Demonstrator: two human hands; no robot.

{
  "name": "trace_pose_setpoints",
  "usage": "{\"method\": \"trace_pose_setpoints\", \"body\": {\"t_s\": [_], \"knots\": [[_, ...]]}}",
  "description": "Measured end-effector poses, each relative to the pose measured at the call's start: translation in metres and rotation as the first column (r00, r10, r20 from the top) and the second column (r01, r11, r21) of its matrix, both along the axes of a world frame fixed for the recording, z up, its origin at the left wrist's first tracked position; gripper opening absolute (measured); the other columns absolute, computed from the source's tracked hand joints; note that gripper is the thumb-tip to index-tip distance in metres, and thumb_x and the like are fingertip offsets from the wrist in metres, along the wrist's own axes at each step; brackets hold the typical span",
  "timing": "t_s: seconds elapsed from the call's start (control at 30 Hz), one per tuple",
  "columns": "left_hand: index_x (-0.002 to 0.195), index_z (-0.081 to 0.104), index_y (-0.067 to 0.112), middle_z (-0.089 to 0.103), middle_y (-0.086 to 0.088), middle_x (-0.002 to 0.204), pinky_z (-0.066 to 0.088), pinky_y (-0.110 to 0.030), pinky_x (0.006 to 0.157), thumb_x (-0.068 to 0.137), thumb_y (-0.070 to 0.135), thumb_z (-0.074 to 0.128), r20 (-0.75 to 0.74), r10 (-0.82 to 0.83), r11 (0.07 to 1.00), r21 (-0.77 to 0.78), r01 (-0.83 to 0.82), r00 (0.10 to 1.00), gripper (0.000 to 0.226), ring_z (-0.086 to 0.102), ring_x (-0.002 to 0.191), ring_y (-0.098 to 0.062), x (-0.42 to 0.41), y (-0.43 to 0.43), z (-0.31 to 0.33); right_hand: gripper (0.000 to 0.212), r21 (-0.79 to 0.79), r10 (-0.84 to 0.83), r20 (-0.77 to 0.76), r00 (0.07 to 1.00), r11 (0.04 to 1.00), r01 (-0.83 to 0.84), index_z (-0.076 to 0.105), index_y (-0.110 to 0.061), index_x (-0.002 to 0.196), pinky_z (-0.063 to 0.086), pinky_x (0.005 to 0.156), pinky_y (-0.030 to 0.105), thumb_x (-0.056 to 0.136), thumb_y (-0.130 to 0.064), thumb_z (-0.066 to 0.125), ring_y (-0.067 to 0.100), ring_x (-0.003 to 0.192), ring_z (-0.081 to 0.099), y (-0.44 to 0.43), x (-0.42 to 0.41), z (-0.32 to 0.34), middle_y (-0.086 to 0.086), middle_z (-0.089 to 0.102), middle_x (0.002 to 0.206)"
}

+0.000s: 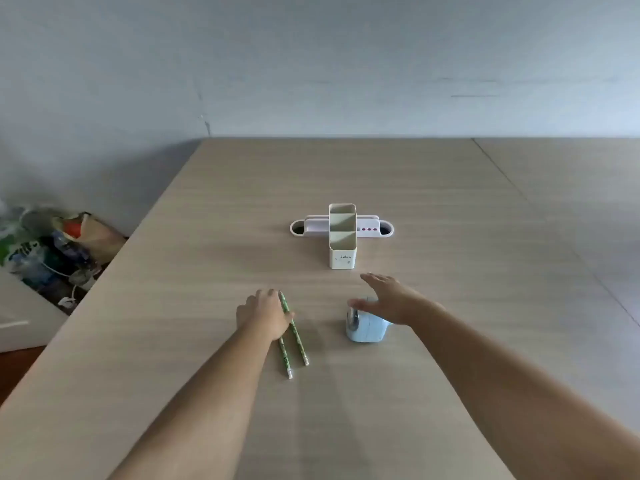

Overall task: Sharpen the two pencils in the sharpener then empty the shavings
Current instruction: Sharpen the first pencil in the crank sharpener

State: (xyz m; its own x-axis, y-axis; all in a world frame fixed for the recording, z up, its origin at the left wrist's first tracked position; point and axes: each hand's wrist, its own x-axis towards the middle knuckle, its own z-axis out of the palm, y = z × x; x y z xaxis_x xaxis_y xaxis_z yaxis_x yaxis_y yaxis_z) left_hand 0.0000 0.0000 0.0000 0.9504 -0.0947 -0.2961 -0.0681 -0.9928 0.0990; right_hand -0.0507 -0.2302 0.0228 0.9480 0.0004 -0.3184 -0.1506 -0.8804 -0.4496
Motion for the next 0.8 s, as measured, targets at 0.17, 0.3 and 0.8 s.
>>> {"method": "trace_pose_setpoints", "body": {"t_s": [0.17,0.3,0.8], "knots": [[0.132,0.045,0.011,0.056,-0.009,0.131,0.046,-0.037,0.094,0.093,0.043,0.051,-0.108,0.142,0.99,0.004,-0.142,0.984,0.051,0.054,0.123,-0.03,-0.009,0.004,-0.034,0.096,-0.044,0.04,-0.026,0.999,0.998,-0.041,0.029,-0.021,0.143,0.026,0.114,0.036,0.066,-0.058,0.071,0.018,0.14,0.025,0.003,-0.002,-0.025,-0.003,0.034,0.151],[0.124,0.052,0.01,0.062,-0.008,0.125,0.049,-0.034,0.088,0.095,0.038,0.05,-0.084,0.169,0.986,0.022,-0.167,0.982,0.04,0.059,0.117,-0.029,-0.014,0.002,-0.049,0.081,-0.076,0.064,0.026,0.998,0.995,-0.062,0.043,-0.023,0.125,0.045,0.091,0.035,0.056,-0.041,0.082,0.023,0.116,0.048,0.0,0.0,-0.039,0.001,0.054,0.124],[0.075,0.045,0.011,0.064,-0.017,0.076,0.052,-0.033,0.058,0.091,0.013,0.05,-0.069,0.198,0.828,-0.522,-0.205,0.978,0.017,0.066,0.064,-0.032,0.014,0.016,-0.022,0.077,-0.153,0.107,0.042,0.993,0.983,-0.1,0.042,-0.019,0.119,0.044,0.08,0.032,0.057,-0.039,0.082,0.026,0.099,0.058,0.001,0.0,-0.039,0.003,0.057,0.113]]}}
